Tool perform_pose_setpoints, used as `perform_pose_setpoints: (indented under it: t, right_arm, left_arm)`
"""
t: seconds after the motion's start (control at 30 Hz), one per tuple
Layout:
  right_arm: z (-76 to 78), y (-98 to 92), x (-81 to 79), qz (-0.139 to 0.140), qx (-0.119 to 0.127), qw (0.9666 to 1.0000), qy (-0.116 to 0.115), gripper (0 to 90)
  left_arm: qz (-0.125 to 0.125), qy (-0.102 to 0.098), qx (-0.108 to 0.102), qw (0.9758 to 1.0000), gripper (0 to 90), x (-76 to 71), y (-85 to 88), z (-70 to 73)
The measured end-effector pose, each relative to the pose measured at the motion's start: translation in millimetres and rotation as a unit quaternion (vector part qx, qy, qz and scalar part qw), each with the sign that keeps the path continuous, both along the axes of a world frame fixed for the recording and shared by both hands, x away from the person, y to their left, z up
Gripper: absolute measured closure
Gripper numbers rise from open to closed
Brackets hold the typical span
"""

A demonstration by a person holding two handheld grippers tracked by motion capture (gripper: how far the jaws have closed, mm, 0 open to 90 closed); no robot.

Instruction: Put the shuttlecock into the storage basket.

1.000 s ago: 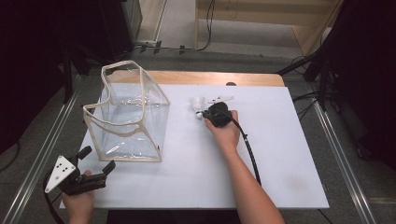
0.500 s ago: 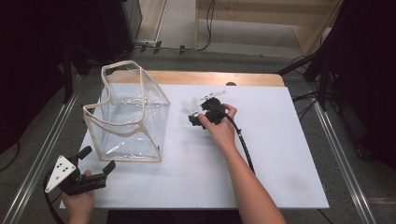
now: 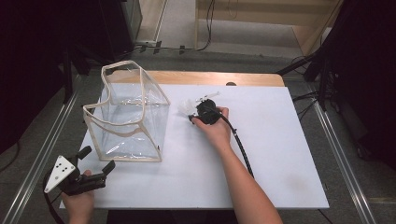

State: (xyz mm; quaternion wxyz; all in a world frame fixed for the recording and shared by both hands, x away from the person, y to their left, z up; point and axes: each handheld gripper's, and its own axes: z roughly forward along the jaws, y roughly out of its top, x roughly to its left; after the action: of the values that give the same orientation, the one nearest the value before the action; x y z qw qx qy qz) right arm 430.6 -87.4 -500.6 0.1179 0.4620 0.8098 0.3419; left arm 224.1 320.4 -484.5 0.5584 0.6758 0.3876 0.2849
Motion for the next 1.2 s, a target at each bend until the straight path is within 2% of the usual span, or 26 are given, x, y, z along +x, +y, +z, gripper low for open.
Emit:
perform_pose_setpoints:
  t: [0.13, 0.23, 0.37, 0.5, 0.83, 1.03, 1.2]
  right_arm:
    - [-4.2, 6.9, -1.3, 0.011, -0.024, 0.9996, -0.005, 57.2]
    - [-4.8, 9.4, -2.6, 0.017, -0.034, 0.9992, -0.013, 62.4]
    - [-4.3, 8.7, -3.1, 0.015, -0.027, 0.9995, -0.008, 63.0]
    - [-0.7, 9.2, -5.1, 0.016, -0.022, 0.9995, -0.017, 63.0]
    - [15.9, 7.5, -14.0, 0.019, -0.009, 0.999, -0.038, 63.1]
    - [28.9, 2.8, -21.9, 0.009, 0.017, 0.9985, -0.051, 63.0]
    - [37.7, 4.5, -28.7, 0.011, 0.022, 0.9978, -0.062, 63.0]
  left_arm:
    - [-0.001, 0.0, 0.0, 1.0, 0.0, 0.0, 0.3, 0.0]
    - [-0.001, 0.0, 0.0, 1.0, 0.0, 0.0, 0.6, 0.1]
    - [-0.001, 0.0, -0.001, 1.0, 0.0, 0.1, 0.7, 0.1]
    - [0.0, 0.0, -0.001, 1.0, 0.0, 0.1, 1.0, 0.2]
    - [-0.001, 0.0, -0.002, 1.0, 0.0, 0.1, 0.7, 0.1]
    - [0.0, 0.0, -0.001, 1.0, 0.0, 0.3, 0.1, 0.0]
    - [0.0, 0.0, 0.0, 1.0, 0.0, 0.3, -0.1, 0.0]
